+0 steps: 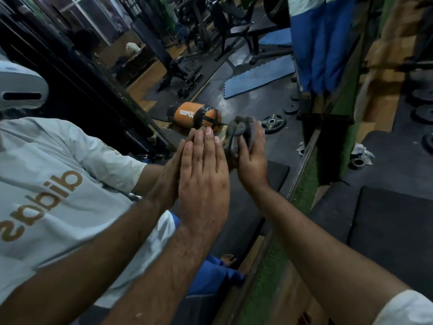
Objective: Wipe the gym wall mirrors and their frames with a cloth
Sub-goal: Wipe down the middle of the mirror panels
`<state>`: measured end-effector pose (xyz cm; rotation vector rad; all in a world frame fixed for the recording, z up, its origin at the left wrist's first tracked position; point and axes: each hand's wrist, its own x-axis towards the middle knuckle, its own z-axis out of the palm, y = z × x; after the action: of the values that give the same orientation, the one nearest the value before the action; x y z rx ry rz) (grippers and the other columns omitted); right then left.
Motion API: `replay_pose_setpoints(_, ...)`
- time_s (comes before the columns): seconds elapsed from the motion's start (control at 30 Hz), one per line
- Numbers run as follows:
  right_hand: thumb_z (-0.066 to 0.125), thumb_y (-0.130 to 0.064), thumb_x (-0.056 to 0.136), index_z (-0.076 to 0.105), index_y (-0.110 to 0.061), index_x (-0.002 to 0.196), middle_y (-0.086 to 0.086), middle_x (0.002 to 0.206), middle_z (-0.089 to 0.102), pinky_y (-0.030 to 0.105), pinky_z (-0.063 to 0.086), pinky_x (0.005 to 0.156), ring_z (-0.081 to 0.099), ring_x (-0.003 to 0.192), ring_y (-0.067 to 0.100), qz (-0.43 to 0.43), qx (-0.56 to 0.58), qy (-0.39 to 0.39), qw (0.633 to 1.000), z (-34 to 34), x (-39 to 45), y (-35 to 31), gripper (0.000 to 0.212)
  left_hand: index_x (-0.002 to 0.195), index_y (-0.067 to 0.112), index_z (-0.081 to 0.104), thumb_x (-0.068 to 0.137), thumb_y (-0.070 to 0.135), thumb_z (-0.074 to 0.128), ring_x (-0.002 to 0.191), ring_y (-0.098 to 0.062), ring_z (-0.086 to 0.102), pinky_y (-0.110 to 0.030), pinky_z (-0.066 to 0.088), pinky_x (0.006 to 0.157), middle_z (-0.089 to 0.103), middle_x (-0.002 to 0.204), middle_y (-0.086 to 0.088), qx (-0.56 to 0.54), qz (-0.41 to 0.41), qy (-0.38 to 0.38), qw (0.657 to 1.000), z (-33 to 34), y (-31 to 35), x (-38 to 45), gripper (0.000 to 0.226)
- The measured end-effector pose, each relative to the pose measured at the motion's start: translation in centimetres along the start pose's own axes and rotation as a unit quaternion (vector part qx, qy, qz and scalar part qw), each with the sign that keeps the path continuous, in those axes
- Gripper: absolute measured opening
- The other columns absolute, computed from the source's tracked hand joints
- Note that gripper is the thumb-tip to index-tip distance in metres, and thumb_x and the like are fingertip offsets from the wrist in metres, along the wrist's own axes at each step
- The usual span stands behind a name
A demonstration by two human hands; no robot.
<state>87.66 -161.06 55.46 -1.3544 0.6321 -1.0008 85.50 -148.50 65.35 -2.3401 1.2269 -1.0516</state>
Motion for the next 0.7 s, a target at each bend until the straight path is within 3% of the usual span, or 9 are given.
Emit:
replay_pose_setpoints(0.07,0.045,-0.057,0.093,0.031,-0.031,0.162,0.002,0.169,0.029,0.046,0.026,0.127,0.023,0.157,0.019,0.124,0.043,0.018,0.991,-0.2,2.1,-1.3,0.075,0.158,-0.001,0.021,0.098,0.023,0.05,0.156,-0.035,0.007,-0.047,-0.003,0.127,0.015,0.167,-0.021,-0.017,-0.006,0.007,1.0,0.3,0.7,0.7,0.07)
replay_pose_setpoints(0.1,0.047,-0.056,0.092,0.033,-0.03,0.161,0.002,0.169,0.031,0.049,0.027,0.127,0.025,0.157,0.021,0.128,0.053,0.014,0.99,-0.3,3.1,-2.5,0.075,0.158,-0.001,0.02,0.098,0.023,0.049,0.156,-0.035,0.007,-0.046,-0.002,0.127,0.014,0.167,-0.021,-0.025,-0.011,0.017,0.999,0.5,1.1,1.2,0.071)
replay_pose_setpoints(0.23,0.053,-0.027,0.104,0.032,-0.021,0.161,-0.005,0.169,0.018,0.047,0.01,0.131,0.006,0.161,0.021,-0.168,0.005,-0.085,0.982,-1.8,5.4,-4.9,0.061,0.159,-0.001,0.015,0.096,0.023,0.044,0.156,-0.033,0.008,-0.046,0.002,0.127,0.012,0.167,-0.021,-0.052,-0.025,0.036,0.998,1.1,3.0,3.8,0.073)
replay_pose_setpoints(0.3,0.052,-0.02,0.107,0.028,-0.02,0.163,-0.004,0.171,0.014,0.044,0.009,0.131,0.003,0.162,0.019,-0.229,-0.035,-0.104,0.967,-2.6,5.8,-2.7,0.061,0.158,-0.001,0.014,0.097,0.023,0.043,0.156,-0.034,0.006,-0.047,0.003,0.128,0.011,0.167,-0.022,-0.046,-0.029,0.037,0.998,1.6,3.6,5.0,0.072)
replay_pose_setpoints(0.4,0.046,-0.038,0.104,0.023,-0.025,0.164,-0.001,0.173,0.015,0.04,0.016,0.129,0.009,0.161,0.017,-0.038,-0.02,-0.026,0.999,-2.9,7.5,1.7,0.066,0.159,-0.001,0.016,0.098,0.024,0.043,0.156,-0.036,0.004,-0.048,-0.001,0.127,0.01,0.167,-0.023,-0.043,-0.023,0.023,0.999,1.9,4.1,6.6,0.071)
replay_pose_setpoints(0.47,0.041,-0.051,0.096,0.026,-0.032,0.163,0.003,0.171,0.024,0.047,0.024,0.128,0.02,0.158,0.021,0.119,0.035,0.026,0.992,-3.0,10.0,1.8,0.071,0.158,0.0,0.019,0.096,0.023,0.045,0.156,-0.036,0.006,-0.048,-0.001,0.127,0.012,0.167,-0.023,-0.034,-0.02,0.02,0.999,2.4,4.7,7.8,0.071)
replay_pose_setpoints(0.5,0.042,-0.052,0.096,0.028,-0.033,0.162,0.004,0.17,0.027,0.046,0.027,0.126,0.024,0.157,0.022,0.146,0.051,0.028,0.988,-3.2,11.3,1.2,0.071,0.158,0.0,0.019,0.096,0.023,0.045,0.156,-0.035,0.007,-0.047,0.0,0.127,0.014,0.166,-0.023,-0.033,-0.02,0.021,0.999,2.7,5.1,8.6,0.071)
replay_pose_setpoints(0.6,0.048,-0.034,0.104,0.029,-0.028,0.163,0.0,0.173,0.018,0.037,0.019,0.127,0.014,0.16,0.021,0.013,0.059,-0.034,0.998,-4.1,13.5,-2.5,0.062,0.158,-0.001,0.017,0.097,0.022,0.042,0.156,-0.035,0.006,-0.047,-0.002,0.127,0.012,0.167,-0.022,-0.033,-0.026,0.02,0.999,3.4,6.8,11.2,0.07)
replay_pose_setpoints(0.7,0.051,-0.021,0.105,0.03,-0.016,0.162,-0.001,0.171,0.015,0.044,0.006,0.131,0.004,0.161,0.022,-0.195,-0.009,-0.088,0.977,-5.5,16.1,-2.9,0.061,0.159,-0.001,0.016,0.1,0.017,0.037,0.156,-0.034,0.006,-0.046,-0.002,0.127,0.011,0.167,-0.022,-0.022,-0.041,0.021,0.999,3.9,8.7,13.9,0.065)
